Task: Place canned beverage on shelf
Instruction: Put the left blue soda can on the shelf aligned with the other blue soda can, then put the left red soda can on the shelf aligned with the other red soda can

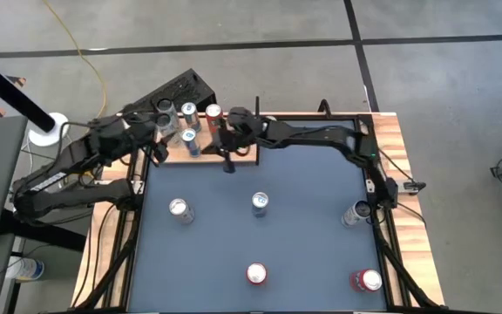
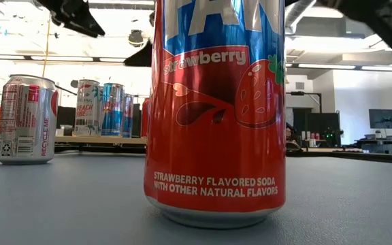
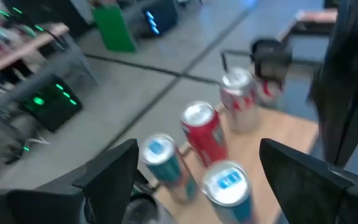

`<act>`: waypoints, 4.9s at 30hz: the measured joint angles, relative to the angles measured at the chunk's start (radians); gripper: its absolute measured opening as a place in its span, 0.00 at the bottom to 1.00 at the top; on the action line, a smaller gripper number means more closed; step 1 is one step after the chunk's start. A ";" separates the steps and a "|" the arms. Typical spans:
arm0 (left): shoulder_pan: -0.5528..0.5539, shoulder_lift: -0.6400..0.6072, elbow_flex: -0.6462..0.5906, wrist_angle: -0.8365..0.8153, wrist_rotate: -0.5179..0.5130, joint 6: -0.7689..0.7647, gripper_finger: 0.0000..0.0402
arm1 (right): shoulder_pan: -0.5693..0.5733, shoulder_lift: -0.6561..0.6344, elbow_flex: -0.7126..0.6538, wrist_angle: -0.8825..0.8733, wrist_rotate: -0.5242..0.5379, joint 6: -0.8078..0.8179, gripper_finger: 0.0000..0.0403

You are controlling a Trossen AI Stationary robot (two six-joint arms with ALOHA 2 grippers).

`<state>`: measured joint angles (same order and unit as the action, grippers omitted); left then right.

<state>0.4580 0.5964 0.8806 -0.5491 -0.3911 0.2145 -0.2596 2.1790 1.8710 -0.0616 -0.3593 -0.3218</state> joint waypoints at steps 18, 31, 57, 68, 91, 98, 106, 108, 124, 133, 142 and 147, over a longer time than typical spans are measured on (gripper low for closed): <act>0.000 -0.040 0.000 -0.055 -0.009 0.029 0.31 | -0.012 0.231 0.245 -0.049 0.123 -0.022 0.00; 0.000 -0.040 0.000 -0.114 -0.005 0.009 0.02 | -0.037 0.231 0.245 0.002 0.122 -0.049 0.00; 0.000 -0.040 0.000 -0.152 0.023 -0.017 0.00 | -0.059 0.232 0.245 0.093 0.122 -0.043 0.00; 0.001 -0.040 0.000 -0.193 0.022 -0.025 0.00 | -0.046 0.232 0.245 0.066 0.089 -0.052 0.00; 0.001 -0.040 0.000 -0.220 0.027 -0.037 0.00 | -0.055 0.298 0.243 0.229 0.178 -0.071 0.00; 0.001 -0.040 0.000 -0.221 0.027 -0.042 0.00 | -0.059 0.298 0.243 0.231 0.178 -0.069 0.00; 0.001 -0.040 0.000 -0.226 0.032 -0.053 0.00 | -0.030 0.259 0.244 0.144 0.176 -0.071 0.00; 0.001 -0.040 0.000 -0.226 0.054 -0.054 0.00 | -0.022 0.216 0.244 0.063 0.173 -0.071 0.00; -0.021 -0.045 -0.207 -0.007 0.302 -0.044 0.00 | 0.041 -0.241 0.243 -0.904 0.027 -0.046 0.00; -0.133 -0.097 -0.278 0.238 0.479 -0.032 0.00 | 0.281 -0.628 -0.159 -0.981 0.320 0.252 0.00; -0.169 -0.299 -0.445 0.505 0.520 -0.082 0.00 | 0.579 -1.039 -0.692 -0.672 0.510 0.683 0.00; -0.169 -0.417 -0.497 0.510 0.514 -0.081 0.00 | 0.684 -1.138 -0.821 -0.561 0.604 0.785 0.00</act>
<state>0.2886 0.1792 0.3834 -0.0390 0.1228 0.1332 0.4246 1.0407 1.0501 -0.6227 0.2451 0.4637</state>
